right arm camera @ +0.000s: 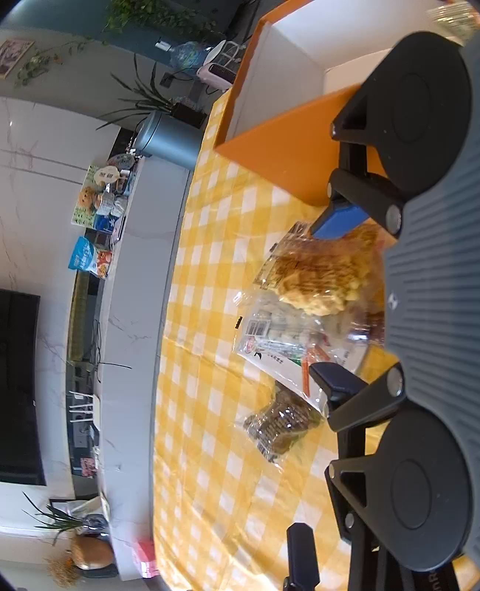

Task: Organize snacks
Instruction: 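Grasp the clear puff-snack bag with the right tool while the left tool grasps the yellow-labelled cookie bag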

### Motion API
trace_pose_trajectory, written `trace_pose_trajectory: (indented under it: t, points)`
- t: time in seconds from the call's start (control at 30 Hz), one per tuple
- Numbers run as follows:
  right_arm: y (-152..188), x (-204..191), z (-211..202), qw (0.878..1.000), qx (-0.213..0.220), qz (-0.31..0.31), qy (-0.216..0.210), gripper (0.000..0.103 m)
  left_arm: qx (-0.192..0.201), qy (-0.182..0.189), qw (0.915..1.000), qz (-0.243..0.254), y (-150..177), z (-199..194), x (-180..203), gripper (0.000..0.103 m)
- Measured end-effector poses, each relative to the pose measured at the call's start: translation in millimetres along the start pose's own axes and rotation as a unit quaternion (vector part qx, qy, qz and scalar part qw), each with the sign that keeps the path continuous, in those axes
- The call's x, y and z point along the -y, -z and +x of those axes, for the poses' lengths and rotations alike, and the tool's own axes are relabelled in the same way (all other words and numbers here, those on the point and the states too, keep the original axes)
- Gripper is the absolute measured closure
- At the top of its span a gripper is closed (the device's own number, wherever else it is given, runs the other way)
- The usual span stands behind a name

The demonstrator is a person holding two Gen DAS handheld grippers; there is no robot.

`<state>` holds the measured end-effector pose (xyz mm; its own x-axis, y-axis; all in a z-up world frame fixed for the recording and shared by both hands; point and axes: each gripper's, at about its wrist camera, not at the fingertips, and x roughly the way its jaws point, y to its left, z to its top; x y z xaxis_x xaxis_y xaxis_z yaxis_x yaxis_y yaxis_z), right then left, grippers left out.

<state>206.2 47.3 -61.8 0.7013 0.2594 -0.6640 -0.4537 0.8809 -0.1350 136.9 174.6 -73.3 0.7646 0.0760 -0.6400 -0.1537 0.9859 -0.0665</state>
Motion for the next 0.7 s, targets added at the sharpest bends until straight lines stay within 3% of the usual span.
trace_pose_trajectory:
  t: [0.2,0.47,0.7]
  points:
    - [0,5,25,1.0,-0.02,0.013,-0.001,0.031,0.009,0.007,0.9998,-0.019,-7,10,-11,0.019]
    - [9,5,35,1.0,-0.021,0.004,0.004,0.032,0.007,0.007,1.0,0.0,-10,18,-8,0.016]
    - [6,14,28,0.999,-0.021,0.02,0.017,0.055,0.011,0.007,0.9989,0.044,-18,27,5,0.009]
